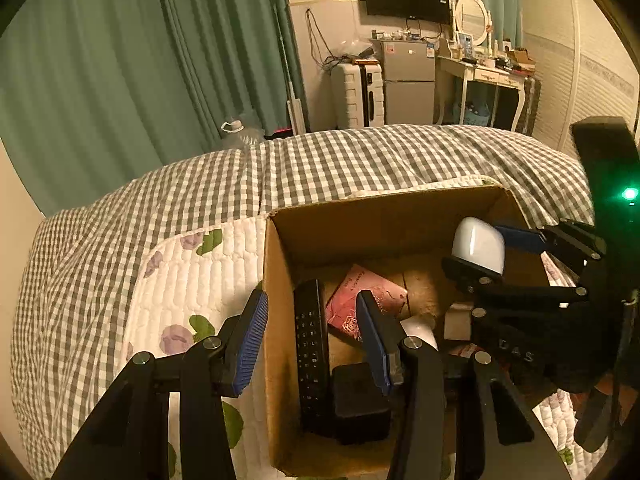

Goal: Organize rigid objects

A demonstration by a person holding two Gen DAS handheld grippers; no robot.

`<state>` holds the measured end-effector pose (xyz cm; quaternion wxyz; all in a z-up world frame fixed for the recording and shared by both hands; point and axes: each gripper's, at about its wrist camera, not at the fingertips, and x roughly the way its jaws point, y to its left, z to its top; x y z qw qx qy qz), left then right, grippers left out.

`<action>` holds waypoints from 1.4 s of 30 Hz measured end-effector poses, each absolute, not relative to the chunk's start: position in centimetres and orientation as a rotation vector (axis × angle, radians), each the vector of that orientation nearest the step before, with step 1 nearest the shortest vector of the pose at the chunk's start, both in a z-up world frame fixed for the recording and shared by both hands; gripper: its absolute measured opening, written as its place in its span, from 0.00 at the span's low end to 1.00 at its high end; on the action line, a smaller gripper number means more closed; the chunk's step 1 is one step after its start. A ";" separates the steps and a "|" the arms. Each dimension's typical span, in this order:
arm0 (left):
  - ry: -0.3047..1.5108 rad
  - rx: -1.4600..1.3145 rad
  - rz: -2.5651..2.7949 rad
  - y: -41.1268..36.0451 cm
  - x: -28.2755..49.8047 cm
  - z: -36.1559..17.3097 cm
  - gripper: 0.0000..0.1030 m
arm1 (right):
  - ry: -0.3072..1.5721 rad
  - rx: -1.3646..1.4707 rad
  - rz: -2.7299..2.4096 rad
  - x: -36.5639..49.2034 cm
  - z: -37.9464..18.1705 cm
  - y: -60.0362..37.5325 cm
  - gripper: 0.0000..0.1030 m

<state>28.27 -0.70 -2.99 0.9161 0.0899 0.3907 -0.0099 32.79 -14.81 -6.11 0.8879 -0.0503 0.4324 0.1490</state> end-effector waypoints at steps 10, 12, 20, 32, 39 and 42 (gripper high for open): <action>0.721 0.150 -0.032 -1.4 23.2 3.0 0.47 | 0.776 -0.147 0.234 27.2 2.5 -17.2 0.64; 0.689 0.146 -0.040 -1.4 21.6 5.0 0.47 | 0.752 -0.151 0.224 25.6 4.9 -17.6 0.64; 0.517 0.144 -0.083 -1.8 14.4 12.4 0.57 | 0.619 -0.137 0.188 17.0 14.0 -19.5 0.65; 0.340 0.179 -0.105 -2.4 8.2 13.5 0.80 | 0.429 -0.041 0.160 9.7 16.5 -19.9 0.92; 0.329 0.102 -0.022 -0.7 8.2 8.7 0.85 | 0.349 0.002 0.123 8.9 12.1 -20.0 1.00; 0.320 0.067 0.034 0.6 8.2 5.7 0.86 | 0.372 0.009 0.121 9.6 8.9 -20.6 1.00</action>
